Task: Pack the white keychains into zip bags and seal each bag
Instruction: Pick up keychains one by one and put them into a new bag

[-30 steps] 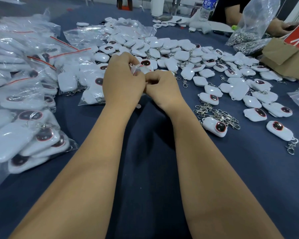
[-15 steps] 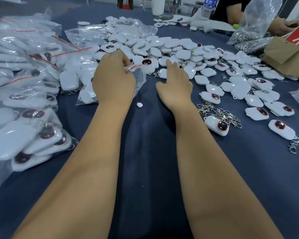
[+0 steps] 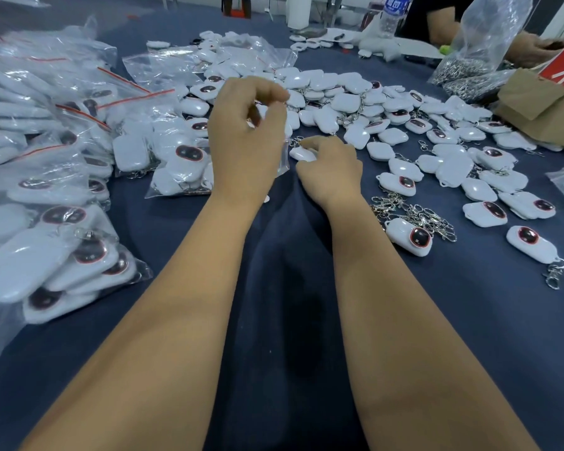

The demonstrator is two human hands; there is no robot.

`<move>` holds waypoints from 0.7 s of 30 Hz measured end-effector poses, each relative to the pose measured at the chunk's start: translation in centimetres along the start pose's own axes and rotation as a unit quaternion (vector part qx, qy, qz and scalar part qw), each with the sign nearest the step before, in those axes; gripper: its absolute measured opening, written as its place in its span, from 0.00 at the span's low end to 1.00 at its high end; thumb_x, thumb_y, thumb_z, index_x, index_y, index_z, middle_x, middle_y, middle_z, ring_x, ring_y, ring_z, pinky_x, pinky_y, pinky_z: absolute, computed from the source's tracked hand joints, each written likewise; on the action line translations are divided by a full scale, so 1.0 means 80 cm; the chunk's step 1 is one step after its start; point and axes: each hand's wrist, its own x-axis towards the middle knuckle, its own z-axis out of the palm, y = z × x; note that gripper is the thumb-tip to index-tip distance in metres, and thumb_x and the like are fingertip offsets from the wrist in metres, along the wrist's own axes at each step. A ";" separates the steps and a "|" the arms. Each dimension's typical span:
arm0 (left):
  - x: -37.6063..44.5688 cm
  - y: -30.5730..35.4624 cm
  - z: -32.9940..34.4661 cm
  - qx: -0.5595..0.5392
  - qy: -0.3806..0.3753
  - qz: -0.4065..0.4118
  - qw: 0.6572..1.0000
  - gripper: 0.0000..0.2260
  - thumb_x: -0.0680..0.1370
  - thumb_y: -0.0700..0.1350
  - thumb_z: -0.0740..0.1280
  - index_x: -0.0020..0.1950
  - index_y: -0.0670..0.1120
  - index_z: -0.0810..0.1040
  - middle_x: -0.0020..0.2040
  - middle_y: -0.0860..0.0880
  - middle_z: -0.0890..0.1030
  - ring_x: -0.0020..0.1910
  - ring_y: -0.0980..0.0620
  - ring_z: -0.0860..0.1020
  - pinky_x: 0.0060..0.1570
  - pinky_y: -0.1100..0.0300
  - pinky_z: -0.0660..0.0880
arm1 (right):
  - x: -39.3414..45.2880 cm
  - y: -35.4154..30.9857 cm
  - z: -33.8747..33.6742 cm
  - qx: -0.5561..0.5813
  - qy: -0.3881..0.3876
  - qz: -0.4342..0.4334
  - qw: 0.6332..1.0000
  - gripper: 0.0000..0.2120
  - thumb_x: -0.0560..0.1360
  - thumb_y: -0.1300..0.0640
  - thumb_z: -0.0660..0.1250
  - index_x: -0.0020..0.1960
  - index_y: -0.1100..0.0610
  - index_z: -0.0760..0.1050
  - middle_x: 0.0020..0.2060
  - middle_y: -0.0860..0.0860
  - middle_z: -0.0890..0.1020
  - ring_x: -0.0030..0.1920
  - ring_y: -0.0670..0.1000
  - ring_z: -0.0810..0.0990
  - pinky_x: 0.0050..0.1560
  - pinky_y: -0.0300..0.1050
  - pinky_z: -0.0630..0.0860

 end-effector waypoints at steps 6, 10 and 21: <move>0.002 0.004 0.003 -0.336 -0.150 -0.311 0.876 0.15 0.82 0.47 0.56 0.48 0.40 0.78 0.36 0.45 0.81 0.28 0.51 0.77 0.25 0.63 0.73 | -0.001 -0.006 0.000 0.281 0.078 0.043 0.956 0.13 0.78 0.59 0.59 0.35 0.55 0.72 0.32 0.50 0.75 0.36 0.52 0.71 0.41 0.48 0.68; 0.000 -0.007 0.016 -0.162 -0.151 -0.359 0.907 0.10 0.80 0.43 0.60 0.41 0.43 0.77 0.30 0.49 0.79 0.29 0.53 0.79 0.29 0.61 0.77 | -0.002 -0.008 -0.004 0.402 0.135 0.093 0.901 0.17 0.80 0.59 0.59 0.31 0.54 0.67 0.28 0.47 0.72 0.28 0.46 0.68 0.36 0.45 0.67; 0.006 -0.036 0.013 -0.114 0.026 -0.225 0.967 0.23 0.81 0.44 0.57 0.75 0.58 0.59 0.46 0.59 0.75 0.38 0.67 0.76 0.44 0.66 0.75 | -0.008 -0.020 -0.008 0.617 -0.093 0.084 0.777 0.07 0.76 0.71 0.63 0.51 0.62 0.74 0.40 0.56 0.80 0.33 0.50 0.80 0.39 0.41 0.80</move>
